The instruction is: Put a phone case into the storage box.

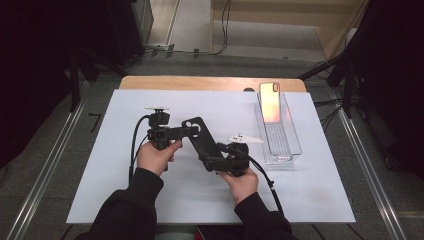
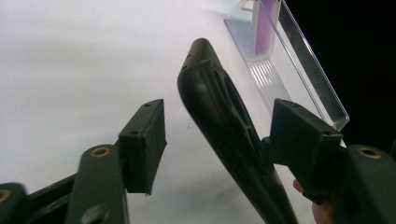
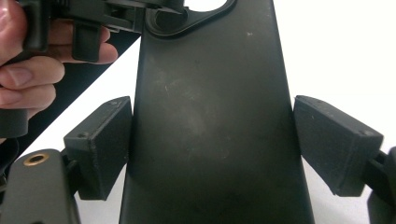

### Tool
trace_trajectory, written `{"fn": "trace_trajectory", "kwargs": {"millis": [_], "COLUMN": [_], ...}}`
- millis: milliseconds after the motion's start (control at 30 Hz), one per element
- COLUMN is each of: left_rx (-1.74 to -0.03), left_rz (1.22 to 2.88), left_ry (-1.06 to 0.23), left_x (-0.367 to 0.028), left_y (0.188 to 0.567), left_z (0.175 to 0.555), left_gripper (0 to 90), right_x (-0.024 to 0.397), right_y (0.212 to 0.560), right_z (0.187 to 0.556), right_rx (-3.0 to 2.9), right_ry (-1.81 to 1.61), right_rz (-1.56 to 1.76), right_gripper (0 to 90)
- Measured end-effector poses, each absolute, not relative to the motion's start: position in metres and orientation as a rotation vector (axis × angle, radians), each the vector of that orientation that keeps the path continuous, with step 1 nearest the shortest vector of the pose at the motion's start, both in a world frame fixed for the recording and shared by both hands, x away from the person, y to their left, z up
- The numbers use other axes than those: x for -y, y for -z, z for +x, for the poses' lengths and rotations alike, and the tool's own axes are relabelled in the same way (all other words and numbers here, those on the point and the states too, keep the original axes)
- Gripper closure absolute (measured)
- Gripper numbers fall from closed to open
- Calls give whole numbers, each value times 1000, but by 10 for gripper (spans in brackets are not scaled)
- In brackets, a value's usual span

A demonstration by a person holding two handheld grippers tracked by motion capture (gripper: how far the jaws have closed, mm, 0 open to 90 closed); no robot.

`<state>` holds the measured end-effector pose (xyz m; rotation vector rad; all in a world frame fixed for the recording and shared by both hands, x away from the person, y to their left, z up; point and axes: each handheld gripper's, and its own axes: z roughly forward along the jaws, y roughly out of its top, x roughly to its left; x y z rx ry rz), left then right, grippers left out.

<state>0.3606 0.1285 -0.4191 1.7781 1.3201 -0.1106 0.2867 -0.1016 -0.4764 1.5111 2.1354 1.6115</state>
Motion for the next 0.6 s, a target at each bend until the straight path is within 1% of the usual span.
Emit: {"fn": "trace_trajectory", "kwargs": {"millis": [33, 233, 267, 333, 367, 433, 600], "left_rx": [-1323, -1325, -1325, -1325, -1322, -1319, -1313], "left_rz": [1774, 1728, 1723, 1694, 1681, 1659, 1611], "left_ry": [113, 154, 157, 183, 192, 196, 251], "left_x": [-128, -124, -124, -124, -125, -126, -131], "left_y": [420, 421, 421, 421, 421, 420, 419], "left_z": [361, 361, 361, 361, 360, 360, 359], "left_gripper": [376, 526, 592, 659, 736, 771, 795], "right_x": [101, 97, 95, 93, 92, 90, 87], "right_y": [477, 480, 481, 481, 482, 483, 483], "right_z": [286, 282, 281, 280, 280, 280, 280], "right_rx": [-2127, -2058, -2049, -2037, -2034, -2027, -2013], "right_ry": [-1613, -1660, -1670, -1671, -1687, -1694, -1700], "right_rz": [1512, 1530, 1526, 1523, 1508, 1501, 1436], "right_gripper": [136, 135, 135, 133, 131, 129, 123]}}
